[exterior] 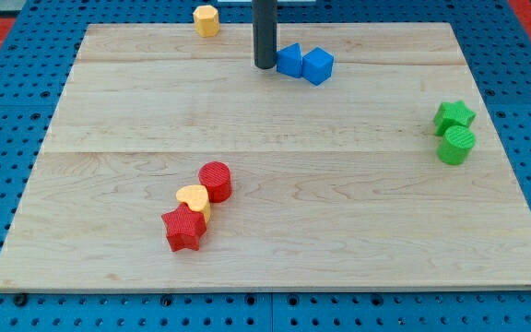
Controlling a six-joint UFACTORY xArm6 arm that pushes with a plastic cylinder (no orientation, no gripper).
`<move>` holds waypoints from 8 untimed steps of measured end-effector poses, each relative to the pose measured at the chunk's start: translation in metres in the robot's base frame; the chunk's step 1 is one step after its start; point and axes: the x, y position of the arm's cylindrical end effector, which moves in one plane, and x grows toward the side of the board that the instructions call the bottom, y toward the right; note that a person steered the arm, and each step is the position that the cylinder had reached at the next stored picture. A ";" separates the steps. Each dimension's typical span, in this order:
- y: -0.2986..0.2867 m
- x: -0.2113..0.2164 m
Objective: Separate the yellow heart from the red blocks
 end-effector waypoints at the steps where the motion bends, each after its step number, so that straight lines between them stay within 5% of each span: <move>1: -0.032 0.089; 3: 0.051 0.232; 4: -0.030 0.265; 6: -0.099 0.238; 8: -0.095 0.177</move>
